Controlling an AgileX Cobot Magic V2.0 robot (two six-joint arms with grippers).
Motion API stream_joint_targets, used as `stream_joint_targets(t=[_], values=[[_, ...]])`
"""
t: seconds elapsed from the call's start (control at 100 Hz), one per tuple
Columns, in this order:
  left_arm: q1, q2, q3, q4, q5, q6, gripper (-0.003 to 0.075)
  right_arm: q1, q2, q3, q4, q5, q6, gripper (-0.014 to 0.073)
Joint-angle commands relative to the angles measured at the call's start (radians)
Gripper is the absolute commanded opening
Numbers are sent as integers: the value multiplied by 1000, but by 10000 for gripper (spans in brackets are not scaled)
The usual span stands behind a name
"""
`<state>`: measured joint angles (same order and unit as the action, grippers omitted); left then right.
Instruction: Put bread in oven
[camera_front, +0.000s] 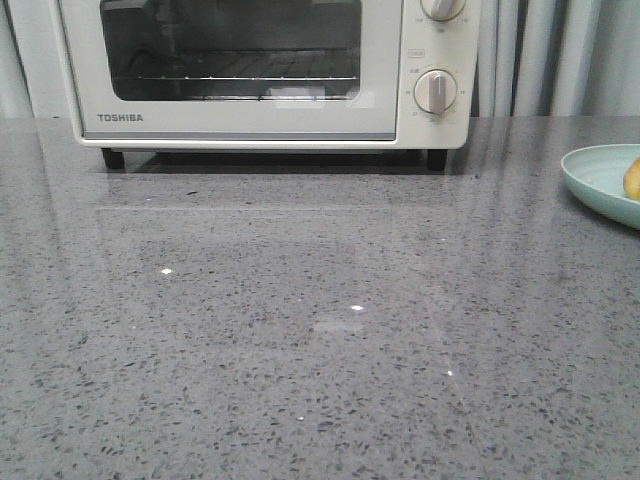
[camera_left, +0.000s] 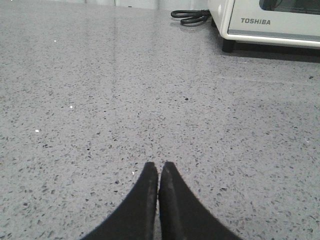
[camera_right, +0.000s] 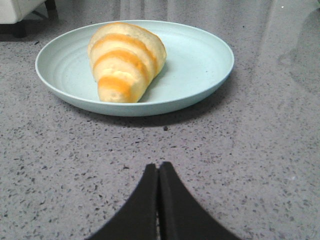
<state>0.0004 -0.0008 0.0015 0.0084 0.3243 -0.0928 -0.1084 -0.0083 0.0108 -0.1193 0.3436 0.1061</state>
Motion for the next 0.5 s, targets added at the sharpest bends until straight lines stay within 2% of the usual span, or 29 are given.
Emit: stream_joint_targets(t=[0.0,0.49], values=[[1,-28,21,1,-80,-3,-21,-4,-19,24,-10,-21,-5,-75],[1,-28,21,3,-98,-3,-21,-4,-19,24,-10,-21,-5,-75]])
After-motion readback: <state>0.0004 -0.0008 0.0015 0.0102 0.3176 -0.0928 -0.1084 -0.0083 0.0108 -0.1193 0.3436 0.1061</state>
